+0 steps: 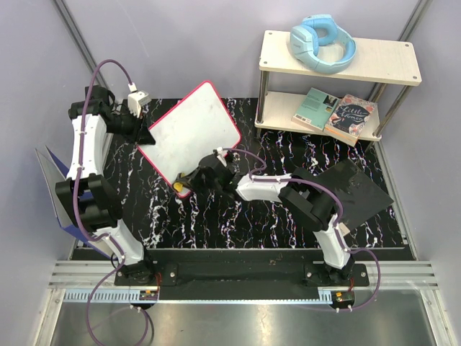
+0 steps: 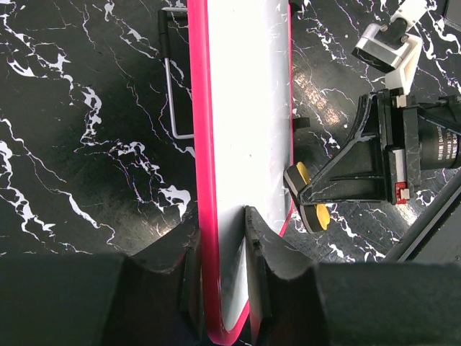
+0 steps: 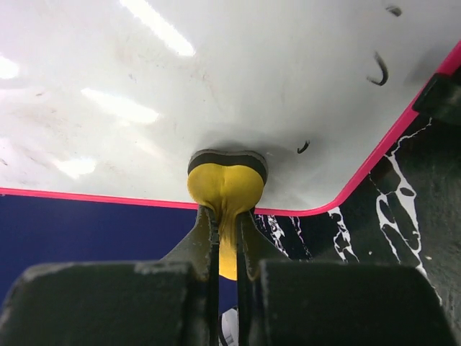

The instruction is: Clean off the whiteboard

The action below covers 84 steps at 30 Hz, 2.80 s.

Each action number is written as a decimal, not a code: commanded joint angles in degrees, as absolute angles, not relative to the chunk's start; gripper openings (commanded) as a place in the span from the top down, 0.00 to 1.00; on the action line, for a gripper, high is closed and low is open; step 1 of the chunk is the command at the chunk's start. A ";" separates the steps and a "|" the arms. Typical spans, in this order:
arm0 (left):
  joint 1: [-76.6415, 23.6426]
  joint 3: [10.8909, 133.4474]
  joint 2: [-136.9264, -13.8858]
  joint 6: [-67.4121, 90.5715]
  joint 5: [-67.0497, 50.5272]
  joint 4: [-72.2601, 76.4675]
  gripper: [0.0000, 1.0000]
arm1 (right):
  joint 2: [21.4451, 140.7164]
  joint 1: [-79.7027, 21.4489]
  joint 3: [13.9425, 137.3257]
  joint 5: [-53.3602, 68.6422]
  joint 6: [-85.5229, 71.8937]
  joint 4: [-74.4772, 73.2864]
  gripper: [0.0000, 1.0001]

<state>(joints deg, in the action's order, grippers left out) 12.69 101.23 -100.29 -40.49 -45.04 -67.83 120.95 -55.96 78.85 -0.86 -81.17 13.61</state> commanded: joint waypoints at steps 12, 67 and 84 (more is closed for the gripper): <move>12.22 103.36 -101.25 -43.59 -45.44 -66.09 1.00 | 119.09 -52.82 71.01 -1.50 -87.72 12.65 1.00; 12.22 103.01 -100.90 -45.35 -44.65 -67.06 1.00 | 125.76 -44.30 82.00 -0.79 -85.43 21.52 1.00; 12.39 103.53 -101.60 -45.53 -44.65 -67.85 1.00 | 125.68 -40.78 86.84 1.49 -82.18 23.65 1.00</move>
<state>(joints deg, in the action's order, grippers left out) 12.93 101.95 -100.66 -41.93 -46.54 -66.70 125.80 -41.43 84.40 3.51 -83.59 19.84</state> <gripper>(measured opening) 0.241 0.050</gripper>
